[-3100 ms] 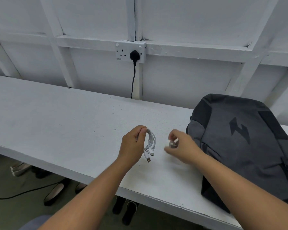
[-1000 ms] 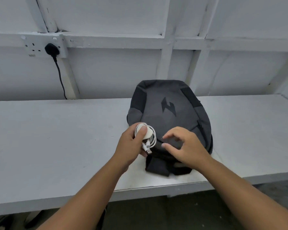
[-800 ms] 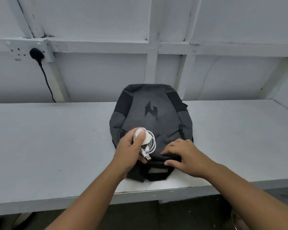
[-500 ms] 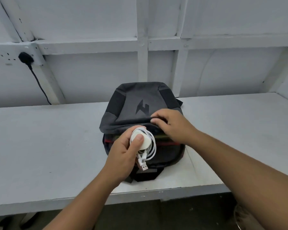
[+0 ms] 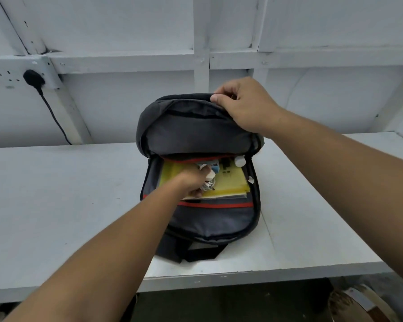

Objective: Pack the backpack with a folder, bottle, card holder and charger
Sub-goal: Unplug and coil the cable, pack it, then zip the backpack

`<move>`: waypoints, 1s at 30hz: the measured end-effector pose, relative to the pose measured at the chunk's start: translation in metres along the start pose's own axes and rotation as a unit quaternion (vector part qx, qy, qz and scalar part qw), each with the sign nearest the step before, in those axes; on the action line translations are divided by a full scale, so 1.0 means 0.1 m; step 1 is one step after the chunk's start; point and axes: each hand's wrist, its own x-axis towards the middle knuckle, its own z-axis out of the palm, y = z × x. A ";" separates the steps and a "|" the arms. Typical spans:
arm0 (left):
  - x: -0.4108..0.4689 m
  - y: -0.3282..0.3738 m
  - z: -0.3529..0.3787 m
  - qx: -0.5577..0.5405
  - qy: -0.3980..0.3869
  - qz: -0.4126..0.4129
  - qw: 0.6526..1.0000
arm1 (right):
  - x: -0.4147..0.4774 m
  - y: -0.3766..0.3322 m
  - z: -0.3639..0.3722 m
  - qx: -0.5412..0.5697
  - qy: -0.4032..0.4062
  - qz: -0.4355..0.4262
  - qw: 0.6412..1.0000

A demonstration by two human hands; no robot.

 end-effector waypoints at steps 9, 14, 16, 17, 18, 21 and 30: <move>0.12 -0.02 0.27 0.271 0.074 0.184 0.942 | -0.14 0.00 0.05 -0.005 -0.003 -0.025 1.000; 0.12 -0.05 0.38 0.326 0.135 0.215 0.911 | -0.27 -0.01 0.08 -0.008 -0.019 -0.023 1.000; 0.10 -0.10 0.39 0.351 0.198 0.248 0.881 | -0.38 0.00 0.09 -0.006 -0.028 -0.029 0.999; 0.08 -0.12 0.39 0.351 0.222 0.264 0.870 | -0.44 0.01 0.11 -0.003 -0.032 -0.034 0.999; 0.07 -0.12 0.38 0.347 0.237 0.274 0.865 | -0.50 0.01 0.12 -0.001 -0.035 -0.041 0.999; 0.03 -0.11 0.35 0.322 0.254 0.291 0.864 | -0.65 0.02 0.17 -0.004 -0.032 -0.057 0.998; -0.30 -0.30 0.30 0.400 0.125 0.229 0.879 | -1.20 0.17 0.44 -0.022 -0.011 -0.091 0.996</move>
